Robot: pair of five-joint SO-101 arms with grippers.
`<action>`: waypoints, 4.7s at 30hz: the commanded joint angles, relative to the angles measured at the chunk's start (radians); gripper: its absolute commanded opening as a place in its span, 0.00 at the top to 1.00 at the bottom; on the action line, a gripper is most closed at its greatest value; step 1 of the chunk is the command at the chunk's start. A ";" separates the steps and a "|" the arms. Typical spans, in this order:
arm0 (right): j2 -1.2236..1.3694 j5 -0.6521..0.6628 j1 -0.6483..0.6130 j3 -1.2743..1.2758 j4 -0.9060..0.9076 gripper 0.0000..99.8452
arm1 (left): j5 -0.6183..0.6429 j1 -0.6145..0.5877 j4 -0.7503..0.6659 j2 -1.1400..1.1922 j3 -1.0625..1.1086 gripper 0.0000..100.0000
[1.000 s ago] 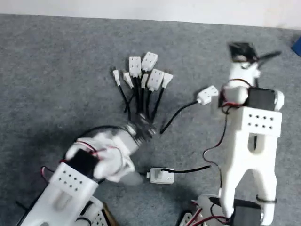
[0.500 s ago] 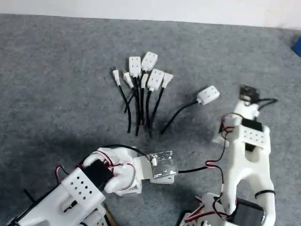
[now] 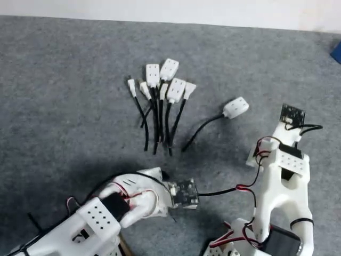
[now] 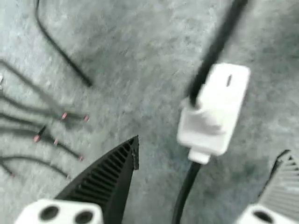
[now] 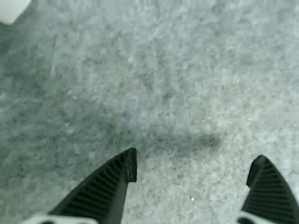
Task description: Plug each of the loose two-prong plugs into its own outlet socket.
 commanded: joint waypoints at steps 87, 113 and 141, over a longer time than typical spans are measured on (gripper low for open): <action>-0.007 0.025 -0.076 0.090 -0.088 0.64 | -0.097 -0.001 -0.238 0.846 -0.564 0.78; -0.007 0.025 -0.077 0.090 -0.090 0.64 | -0.390 -0.908 0.132 0.846 -1.158 1.00; 0.001 0.025 -0.104 0.091 -0.090 0.64 | -0.446 -1.655 -0.491 1.753 -1.755 0.99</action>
